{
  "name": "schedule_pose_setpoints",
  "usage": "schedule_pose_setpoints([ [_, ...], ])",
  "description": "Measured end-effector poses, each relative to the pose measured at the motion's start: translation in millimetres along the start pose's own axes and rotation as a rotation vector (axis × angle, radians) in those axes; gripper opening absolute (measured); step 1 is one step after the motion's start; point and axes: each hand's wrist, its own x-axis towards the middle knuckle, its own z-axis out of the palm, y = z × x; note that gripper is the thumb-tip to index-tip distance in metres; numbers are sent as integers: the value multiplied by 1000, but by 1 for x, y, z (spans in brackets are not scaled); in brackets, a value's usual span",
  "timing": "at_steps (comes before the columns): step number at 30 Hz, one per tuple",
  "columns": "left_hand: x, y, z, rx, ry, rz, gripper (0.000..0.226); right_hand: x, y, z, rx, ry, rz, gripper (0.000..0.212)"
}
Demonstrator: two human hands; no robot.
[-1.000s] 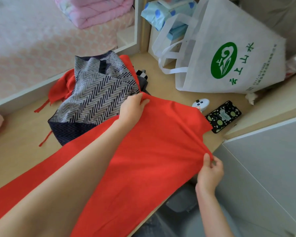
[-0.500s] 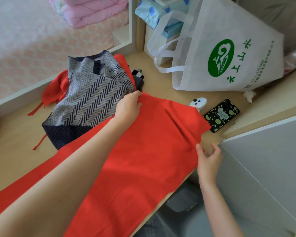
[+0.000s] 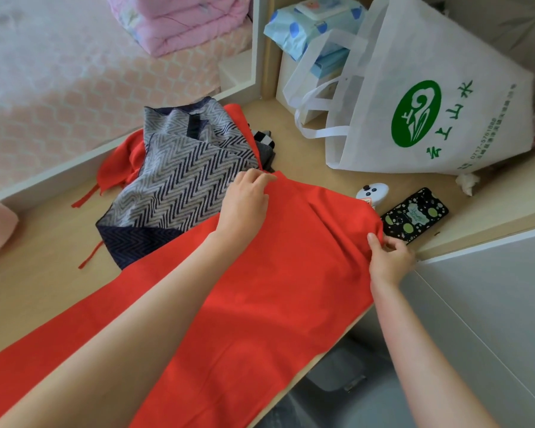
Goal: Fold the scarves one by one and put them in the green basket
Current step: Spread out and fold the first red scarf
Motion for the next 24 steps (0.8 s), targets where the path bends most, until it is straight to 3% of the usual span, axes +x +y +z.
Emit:
schedule_pose_setpoints([
  [4,-13,12,4,-190,23,-95,27,-24,-27,-13,41,29,-339,12],
  [7,-25,24,4,-654,-95,-422,15,-78,-55,-23,207,-308,-491,9],
  [9,-35,31,4,-966,-182,-694,20,-119,-52,-25,195,-574,-573,9],
  [12,-61,26,7,-831,-244,-776,45,-174,-20,-24,104,-820,-653,9],
  [14,-86,17,11,-713,-177,-756,41,-199,1,-27,77,-898,-629,7],
  [17,-120,6,13,-676,-20,-669,14,-211,9,-38,107,-858,-525,17],
  [20,-150,1,6,-710,55,-653,25,-197,2,-40,158,-636,-369,26],
  [24,-193,-18,9,-703,31,-789,17,-181,-4,-17,-23,-520,-377,65],
])
